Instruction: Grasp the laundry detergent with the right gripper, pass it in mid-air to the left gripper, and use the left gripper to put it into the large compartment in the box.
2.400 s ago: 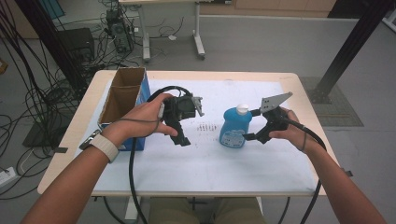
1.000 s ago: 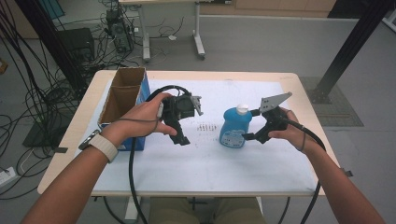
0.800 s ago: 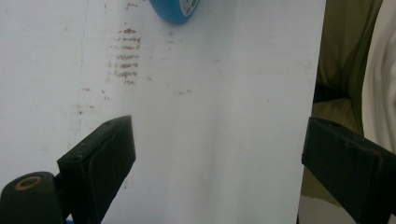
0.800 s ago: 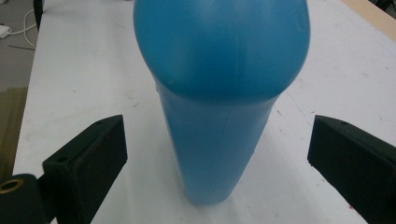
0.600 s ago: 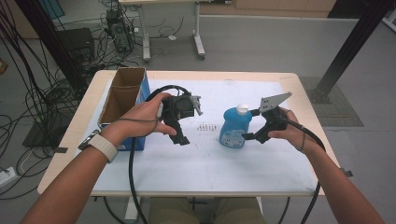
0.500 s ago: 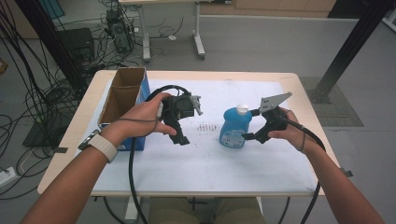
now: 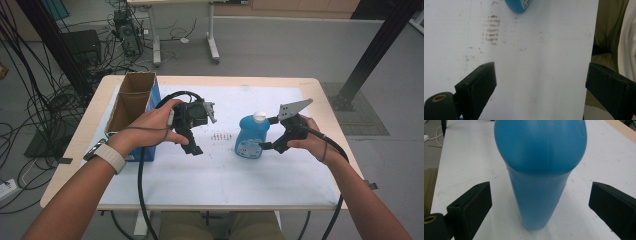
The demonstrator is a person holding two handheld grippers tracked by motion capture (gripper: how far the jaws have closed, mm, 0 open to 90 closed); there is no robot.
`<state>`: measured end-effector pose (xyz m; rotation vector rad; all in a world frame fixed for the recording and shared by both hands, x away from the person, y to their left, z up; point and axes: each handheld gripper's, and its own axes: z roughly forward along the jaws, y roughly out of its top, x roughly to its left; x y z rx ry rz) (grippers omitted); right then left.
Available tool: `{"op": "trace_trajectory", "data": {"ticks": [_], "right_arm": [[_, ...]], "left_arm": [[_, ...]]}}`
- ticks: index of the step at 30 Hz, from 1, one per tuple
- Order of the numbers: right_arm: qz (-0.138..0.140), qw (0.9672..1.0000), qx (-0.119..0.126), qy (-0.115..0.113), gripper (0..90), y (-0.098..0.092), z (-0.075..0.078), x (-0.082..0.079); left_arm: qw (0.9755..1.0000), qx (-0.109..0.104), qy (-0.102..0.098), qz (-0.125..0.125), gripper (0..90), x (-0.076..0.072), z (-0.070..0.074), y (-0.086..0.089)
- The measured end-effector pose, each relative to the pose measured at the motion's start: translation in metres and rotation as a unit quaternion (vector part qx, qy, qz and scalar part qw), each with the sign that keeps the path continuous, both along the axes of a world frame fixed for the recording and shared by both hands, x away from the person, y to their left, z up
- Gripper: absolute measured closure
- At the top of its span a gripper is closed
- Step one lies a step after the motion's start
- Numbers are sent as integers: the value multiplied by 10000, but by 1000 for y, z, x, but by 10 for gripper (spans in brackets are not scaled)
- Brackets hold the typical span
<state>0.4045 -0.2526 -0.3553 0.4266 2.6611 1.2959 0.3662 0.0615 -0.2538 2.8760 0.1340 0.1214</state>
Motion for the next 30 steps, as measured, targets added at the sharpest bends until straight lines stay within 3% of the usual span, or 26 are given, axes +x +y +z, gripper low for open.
{"op": "trace_trajectory", "data": {"ticks": [30], "right_arm": [[-4, 10000, -8, 14, 47, 0, -1, 0]], "left_arm": [[10000, -22, 10, 31, 102, 1, 0, 1]]}}
